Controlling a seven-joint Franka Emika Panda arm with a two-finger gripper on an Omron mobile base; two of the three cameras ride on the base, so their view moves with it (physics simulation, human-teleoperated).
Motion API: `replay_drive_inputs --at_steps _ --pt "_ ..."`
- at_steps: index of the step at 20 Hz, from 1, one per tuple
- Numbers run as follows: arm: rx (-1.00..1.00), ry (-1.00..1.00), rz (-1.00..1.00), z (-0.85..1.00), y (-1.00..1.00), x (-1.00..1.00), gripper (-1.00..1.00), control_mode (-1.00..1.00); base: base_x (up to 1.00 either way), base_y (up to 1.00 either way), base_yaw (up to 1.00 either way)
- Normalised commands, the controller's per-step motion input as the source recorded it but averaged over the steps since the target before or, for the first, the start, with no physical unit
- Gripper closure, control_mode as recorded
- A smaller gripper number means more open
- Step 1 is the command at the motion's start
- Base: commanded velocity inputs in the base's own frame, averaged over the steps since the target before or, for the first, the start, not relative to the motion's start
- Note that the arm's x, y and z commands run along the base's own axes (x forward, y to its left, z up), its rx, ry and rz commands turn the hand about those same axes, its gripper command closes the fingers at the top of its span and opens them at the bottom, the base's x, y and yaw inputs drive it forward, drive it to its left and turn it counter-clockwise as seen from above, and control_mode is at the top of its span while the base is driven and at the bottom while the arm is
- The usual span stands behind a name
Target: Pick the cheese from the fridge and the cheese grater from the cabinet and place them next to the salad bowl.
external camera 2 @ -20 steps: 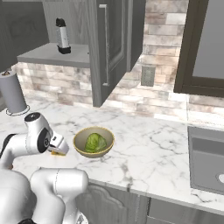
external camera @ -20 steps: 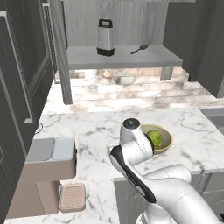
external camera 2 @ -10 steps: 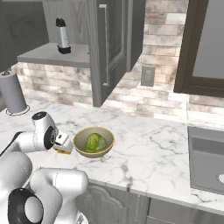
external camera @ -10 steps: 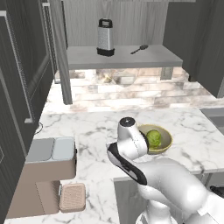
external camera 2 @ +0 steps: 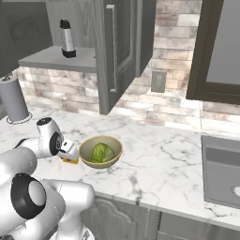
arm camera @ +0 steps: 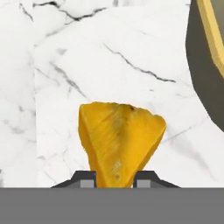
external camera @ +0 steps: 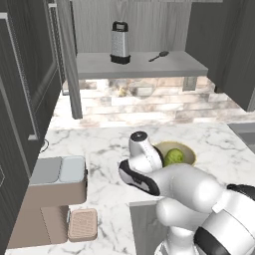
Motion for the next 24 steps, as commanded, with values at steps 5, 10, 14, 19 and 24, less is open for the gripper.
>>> replay_drive_inputs --at_steps 5,10,14,19,24 --pt "0.00 0.00 0.00 -0.36 -0.14 0.00 1.00 -1.00 0.00 0.00 0.00" --pt "0.00 -0.05 -0.01 -0.23 -0.20 -0.02 1.00 -1.00 0.00 0.00 0.00" --pt "0.00 -0.03 -0.08 -0.22 -0.14 -0.08 1.00 -1.00 0.00 0.00 0.00" --pt "0.00 -0.01 -0.06 -0.31 -0.07 -0.16 1.00 -1.00 0.00 0.00 0.00" --pt "0.00 0.00 -0.05 -0.33 -0.08 0.00 1.00 -1.00 0.00 0.00 0.00"
